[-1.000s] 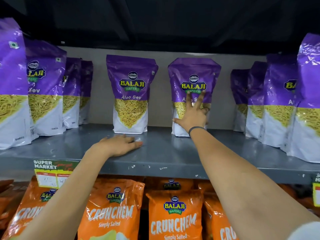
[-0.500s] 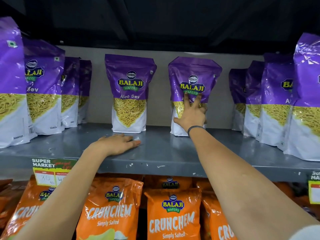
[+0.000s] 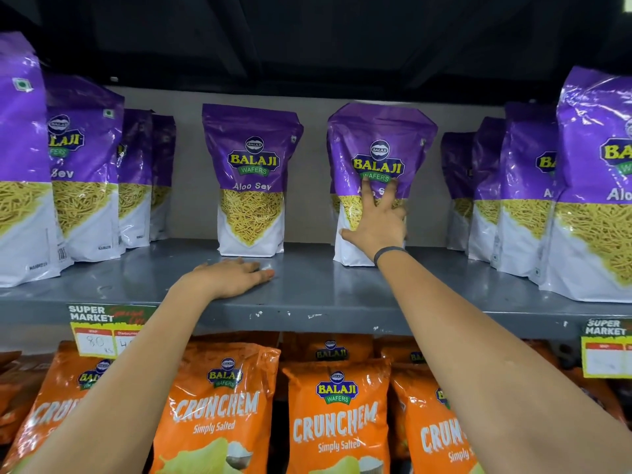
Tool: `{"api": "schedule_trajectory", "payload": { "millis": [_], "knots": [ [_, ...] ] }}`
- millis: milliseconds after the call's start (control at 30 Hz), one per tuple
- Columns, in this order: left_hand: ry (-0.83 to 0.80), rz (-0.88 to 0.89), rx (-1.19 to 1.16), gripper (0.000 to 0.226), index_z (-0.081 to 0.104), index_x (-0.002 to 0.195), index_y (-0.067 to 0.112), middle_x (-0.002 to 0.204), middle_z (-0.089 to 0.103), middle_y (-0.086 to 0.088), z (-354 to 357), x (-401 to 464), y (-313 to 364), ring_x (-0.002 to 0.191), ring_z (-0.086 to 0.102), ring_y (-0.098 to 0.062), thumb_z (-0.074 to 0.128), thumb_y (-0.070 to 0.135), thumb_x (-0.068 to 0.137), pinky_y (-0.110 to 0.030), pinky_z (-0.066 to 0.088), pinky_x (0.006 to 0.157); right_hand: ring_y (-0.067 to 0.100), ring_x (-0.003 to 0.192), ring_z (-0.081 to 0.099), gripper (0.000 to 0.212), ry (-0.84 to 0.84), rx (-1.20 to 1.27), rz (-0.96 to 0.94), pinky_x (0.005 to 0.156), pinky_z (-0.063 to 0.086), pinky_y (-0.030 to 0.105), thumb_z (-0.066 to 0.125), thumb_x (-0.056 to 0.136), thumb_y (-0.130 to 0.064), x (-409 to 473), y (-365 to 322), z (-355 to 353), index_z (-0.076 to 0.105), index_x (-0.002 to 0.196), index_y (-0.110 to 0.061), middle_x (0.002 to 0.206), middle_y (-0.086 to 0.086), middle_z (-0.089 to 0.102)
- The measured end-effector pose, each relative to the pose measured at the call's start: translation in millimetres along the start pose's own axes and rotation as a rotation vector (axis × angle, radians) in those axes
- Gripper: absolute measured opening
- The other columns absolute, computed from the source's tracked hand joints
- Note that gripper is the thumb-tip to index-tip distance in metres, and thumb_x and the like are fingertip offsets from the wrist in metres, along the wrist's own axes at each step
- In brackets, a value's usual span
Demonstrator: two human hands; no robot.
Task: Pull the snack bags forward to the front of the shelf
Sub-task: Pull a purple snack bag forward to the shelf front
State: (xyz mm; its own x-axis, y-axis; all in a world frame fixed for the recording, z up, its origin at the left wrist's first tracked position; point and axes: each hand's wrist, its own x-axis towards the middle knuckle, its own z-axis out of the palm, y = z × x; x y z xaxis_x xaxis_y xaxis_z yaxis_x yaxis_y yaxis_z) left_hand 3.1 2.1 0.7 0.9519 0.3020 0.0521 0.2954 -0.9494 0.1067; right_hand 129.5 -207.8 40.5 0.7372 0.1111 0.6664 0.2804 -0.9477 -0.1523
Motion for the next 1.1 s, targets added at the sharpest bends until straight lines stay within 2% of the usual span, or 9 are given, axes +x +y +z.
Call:
{"api": "schedule_trajectory", "payload": {
  "millis": [133,300,700,900,1100],
  "knots": [
    [-0.004,0.009,0.016,0.061,0.02,0.148,0.033,0.161,0.011,-0.005,0,0,1,0.148,0.009,-0.024,0.018,0.059,0.093,-0.051,0.008,0.12,0.052,0.131,0.035,0.107,0.015,0.018,-0.011,0.091,0.053,0.053,0.07,0.077,-0.056,-9,2,-6,0.0,0.153,-0.029,0.159,0.022,-0.002],
    [0.003,0.001,0.001,0.055,0.02,0.148,0.032,0.161,0.01,-0.005,0,-2,1,0.147,0.012,-0.025,0.019,0.05,0.096,-0.05,0.007,0.12,0.052,0.13,0.035,0.107,0.041,0.048,-0.008,0.086,0.055,0.055,0.071,0.076,-0.056,-20,3,-14,0.001,0.153,-0.03,0.16,0.02,-0.002],
    [0.001,0.02,-0.013,0.053,0.021,0.149,0.027,0.161,0.009,-0.008,-1,-4,3,0.148,0.01,-0.026,0.019,0.044,0.098,-0.05,0.007,0.121,0.048,0.127,0.038,0.104,0.119,0.067,-0.003,0.079,0.057,0.051,0.07,0.074,-0.058,-46,9,-28,0.007,0.153,-0.032,0.161,0.015,0.0],
    [0.018,0.048,-0.019,0.05,0.034,0.142,0.024,0.157,0.023,-0.011,0,-3,1,0.144,0.022,-0.029,0.018,0.041,0.098,-0.052,0.015,0.119,0.046,0.126,0.04,0.101,0.17,0.058,-0.003,0.073,0.055,0.047,0.069,0.074,-0.061,-58,13,-33,0.011,0.152,-0.033,0.162,0.014,0.002],
    [0.022,0.044,-0.015,0.052,0.029,0.146,0.022,0.159,0.018,-0.01,0,-3,2,0.146,0.017,-0.028,0.02,0.041,0.099,-0.051,0.012,0.12,0.046,0.128,0.038,0.1,0.187,0.043,-0.005,0.072,0.054,0.044,0.068,0.075,-0.061,-69,15,-42,0.01,0.152,-0.032,0.162,0.013,0.001]
  ]
}}
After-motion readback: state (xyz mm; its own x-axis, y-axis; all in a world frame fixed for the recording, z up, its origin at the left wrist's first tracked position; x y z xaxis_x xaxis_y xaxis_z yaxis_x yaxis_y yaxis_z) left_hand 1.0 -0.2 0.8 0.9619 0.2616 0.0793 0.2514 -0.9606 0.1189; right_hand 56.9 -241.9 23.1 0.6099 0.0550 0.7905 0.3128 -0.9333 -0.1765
